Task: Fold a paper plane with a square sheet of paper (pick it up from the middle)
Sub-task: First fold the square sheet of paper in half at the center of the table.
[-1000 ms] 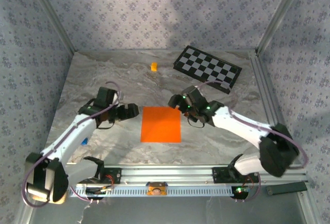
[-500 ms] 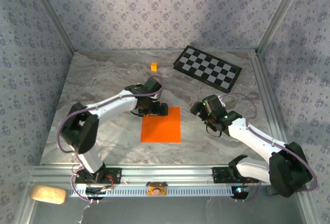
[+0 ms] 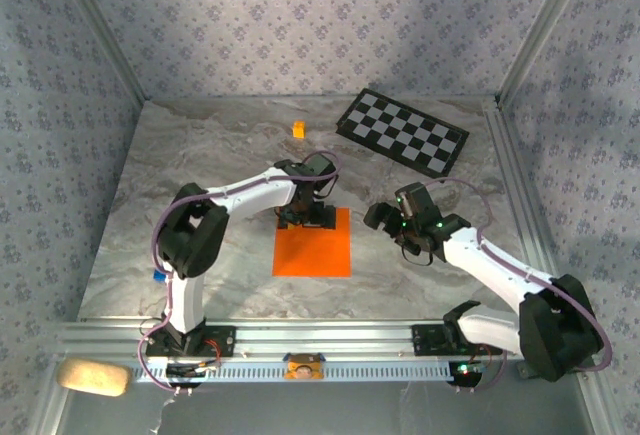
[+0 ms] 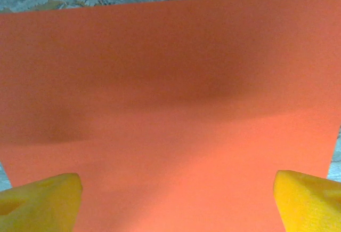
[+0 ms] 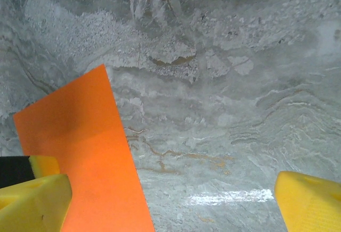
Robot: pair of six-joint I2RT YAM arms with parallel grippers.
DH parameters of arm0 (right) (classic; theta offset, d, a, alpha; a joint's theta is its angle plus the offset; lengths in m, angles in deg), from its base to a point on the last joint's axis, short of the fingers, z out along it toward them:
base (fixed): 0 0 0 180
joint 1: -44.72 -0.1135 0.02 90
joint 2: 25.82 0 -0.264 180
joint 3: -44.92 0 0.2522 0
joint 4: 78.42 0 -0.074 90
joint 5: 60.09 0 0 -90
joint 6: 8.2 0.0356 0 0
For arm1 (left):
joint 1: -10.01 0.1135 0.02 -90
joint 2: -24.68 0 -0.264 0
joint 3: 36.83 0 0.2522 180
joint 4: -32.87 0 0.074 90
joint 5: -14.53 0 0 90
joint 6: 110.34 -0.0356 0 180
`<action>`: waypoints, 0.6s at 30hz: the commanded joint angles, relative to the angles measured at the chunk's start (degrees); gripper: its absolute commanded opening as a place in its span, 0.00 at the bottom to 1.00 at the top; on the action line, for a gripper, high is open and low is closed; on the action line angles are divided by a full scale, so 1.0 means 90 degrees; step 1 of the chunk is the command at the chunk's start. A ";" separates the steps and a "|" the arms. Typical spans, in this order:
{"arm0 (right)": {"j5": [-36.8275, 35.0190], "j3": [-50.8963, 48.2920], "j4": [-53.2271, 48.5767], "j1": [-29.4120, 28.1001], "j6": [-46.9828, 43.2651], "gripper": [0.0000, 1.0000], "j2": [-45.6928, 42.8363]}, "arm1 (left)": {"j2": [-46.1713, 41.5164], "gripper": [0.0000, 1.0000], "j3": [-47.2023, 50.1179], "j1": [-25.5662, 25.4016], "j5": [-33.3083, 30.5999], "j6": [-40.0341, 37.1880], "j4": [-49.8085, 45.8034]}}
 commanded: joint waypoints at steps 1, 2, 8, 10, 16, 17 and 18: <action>0.0148 0.0164 -0.0104 0.0042 -0.0323 1.00 0.0093 | 0.0197 0.93 -0.0166 -0.0050 -0.0029 0.0141 -0.0319; 0.0144 0.0176 -0.0123 0.0045 -0.0326 1.00 0.0111 | 0.0223 0.93 -0.0166 -0.0064 -0.0040 0.0157 -0.0322; 0.0098 0.0144 -0.0179 0.0063 -0.0217 1.00 0.0228 | 0.0326 0.93 -0.0176 -0.0118 -0.0164 0.0272 -0.0353; 0.0113 0.0152 -0.0177 0.0058 -0.0207 1.00 0.0278 | 0.0354 0.94 -0.0190 -0.0127 -0.0159 0.0307 -0.0366; 0.0097 0.0197 -0.0280 0.0066 -0.0131 1.00 0.0483 | 0.0470 0.95 -0.0319 -0.0206 -0.0275 0.0378 -0.0487; 0.0100 0.0215 -0.0306 0.0068 -0.0121 0.99 0.0517 | 0.0500 0.96 -0.0335 -0.0220 -0.0299 0.0383 -0.0499; 0.0113 0.0226 -0.0321 0.0072 -0.0109 1.00 0.0559 | 0.0543 0.96 -0.0351 -0.0224 -0.0322 0.0408 -0.0523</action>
